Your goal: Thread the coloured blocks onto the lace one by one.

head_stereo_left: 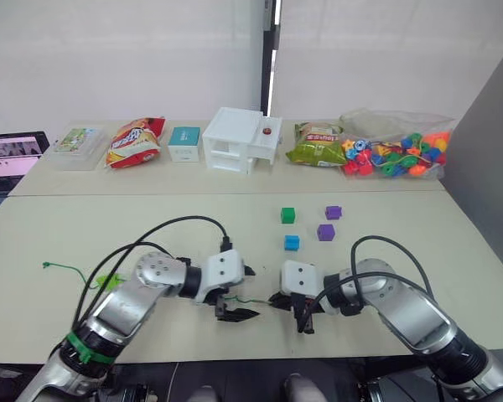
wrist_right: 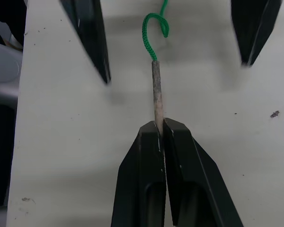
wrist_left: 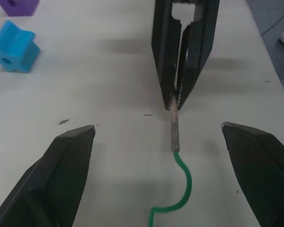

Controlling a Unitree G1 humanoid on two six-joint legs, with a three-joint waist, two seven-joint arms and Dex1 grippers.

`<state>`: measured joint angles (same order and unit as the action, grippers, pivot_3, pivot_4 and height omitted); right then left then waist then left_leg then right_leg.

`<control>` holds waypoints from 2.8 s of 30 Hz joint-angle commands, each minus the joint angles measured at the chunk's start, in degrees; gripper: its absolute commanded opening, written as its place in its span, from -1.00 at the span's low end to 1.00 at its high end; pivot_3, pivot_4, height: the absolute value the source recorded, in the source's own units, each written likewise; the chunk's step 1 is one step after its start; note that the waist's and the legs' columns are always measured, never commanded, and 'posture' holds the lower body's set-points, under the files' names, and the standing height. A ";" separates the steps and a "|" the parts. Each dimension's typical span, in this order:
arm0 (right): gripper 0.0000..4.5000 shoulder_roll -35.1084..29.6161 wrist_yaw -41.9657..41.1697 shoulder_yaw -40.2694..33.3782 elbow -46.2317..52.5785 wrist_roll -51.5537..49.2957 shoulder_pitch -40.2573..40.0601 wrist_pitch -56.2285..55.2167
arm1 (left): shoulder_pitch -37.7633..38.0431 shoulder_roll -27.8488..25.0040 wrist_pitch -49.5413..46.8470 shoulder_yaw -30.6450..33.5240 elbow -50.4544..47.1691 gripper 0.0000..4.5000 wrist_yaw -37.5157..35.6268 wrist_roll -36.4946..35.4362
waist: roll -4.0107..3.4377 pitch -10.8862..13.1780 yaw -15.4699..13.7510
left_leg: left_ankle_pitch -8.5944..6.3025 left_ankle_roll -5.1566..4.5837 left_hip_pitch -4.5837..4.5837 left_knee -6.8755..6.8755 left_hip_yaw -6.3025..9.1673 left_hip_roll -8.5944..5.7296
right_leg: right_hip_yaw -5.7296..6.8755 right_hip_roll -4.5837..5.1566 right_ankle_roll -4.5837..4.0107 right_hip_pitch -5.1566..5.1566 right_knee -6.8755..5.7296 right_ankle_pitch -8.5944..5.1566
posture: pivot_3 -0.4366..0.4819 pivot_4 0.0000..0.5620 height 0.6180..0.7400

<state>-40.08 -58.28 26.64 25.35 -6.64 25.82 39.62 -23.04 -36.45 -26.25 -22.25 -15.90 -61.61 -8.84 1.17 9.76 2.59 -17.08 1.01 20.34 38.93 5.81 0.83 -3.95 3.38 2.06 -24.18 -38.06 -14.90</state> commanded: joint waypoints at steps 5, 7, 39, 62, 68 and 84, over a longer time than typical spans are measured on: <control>-1.00 -0.58 0.46 -0.37 2.78 0.58 0.40 1.58 | -2.03 0.43 0.00 -1.23 -0.63 1.00 -1.02 0.49 | 0.00 0.00 -0.22 | 0.00 0.00 0.01 0.01 0.01 -0.03 | 0.00 0.04 0.00 0.03 0.04 0.00 | -0.05 -0.47 1.00; -1.00 -0.60 0.49 -0.41 2.89 0.63 0.34 1.75 | -2.51 0.58 -0.02 -1.36 -0.22 1.00 -1.25 0.36 | 0.00 0.00 -0.27 | 0.00 0.00 0.01 0.01 0.01 -0.03 | 0.01 0.04 0.00 0.04 0.03 0.00 | -0.05 -0.47 1.00; -0.58 -0.66 2.27 -2.31 6.08 -0.89 -1.81 2.89 | -4.39 2.41 -0.28 -1.19 2.68 -1.00 -1.69 1.64 | 0.00 0.00 -0.25 | 0.00 0.00 0.01 0.01 0.02 -0.03 | 0.01 0.03 0.00 0.04 0.04 0.00 | -0.05 -0.47 1.00; 0.97 32.61 52.78 -26.14 12.22 5.99 -26.34 2.06 | -1.06 -2.60 -1.47 2.10 -0.84 -1.00 -2.76 -0.58 | -0.03 -0.02 -0.06 | 0.02 0.04 -0.03 -0.06 0.00 -0.02 | -0.03 0.03 0.01 0.02 0.03 -0.01 | -0.05 -0.47 1.00; 0.97 35.35 57.07 -26.52 -3.47 8.37 -20.47 -9.61 | -0.89 -3.04 -1.43 2.25 -1.23 -1.00 -2.62 -0.76 | -0.04 -0.01 -0.01 | 0.04 0.07 -0.04 -0.09 -0.02 -0.02 | -0.04 0.04 0.00 0.00 0.02 0.00 | -0.05 -0.47 1.00; 0.31 35.84 58.37 -30.47 -30.18 6.00 -6.40 -25.87 | -0.41 -3.50 -2.05 2.35 -2.14 -1.00 -1.73 -0.82 | -0.06 -0.01 0.20 | 0.04 0.07 -0.05 -0.18 -0.03 -0.02 | -0.07 0.04 -0.01 -0.01 -0.01 0.00 | -0.05 -0.47 1.00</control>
<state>-4.59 0.07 -3.53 -6.02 -0.28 19.49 15.28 -23.64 -39.44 -28.34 -21.12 -15.96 -63.56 -9.11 1.11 9.75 2.79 -17.04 1.08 20.29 38.76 5.78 0.80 -4.02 3.42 2.05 -24.20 -38.06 -14.90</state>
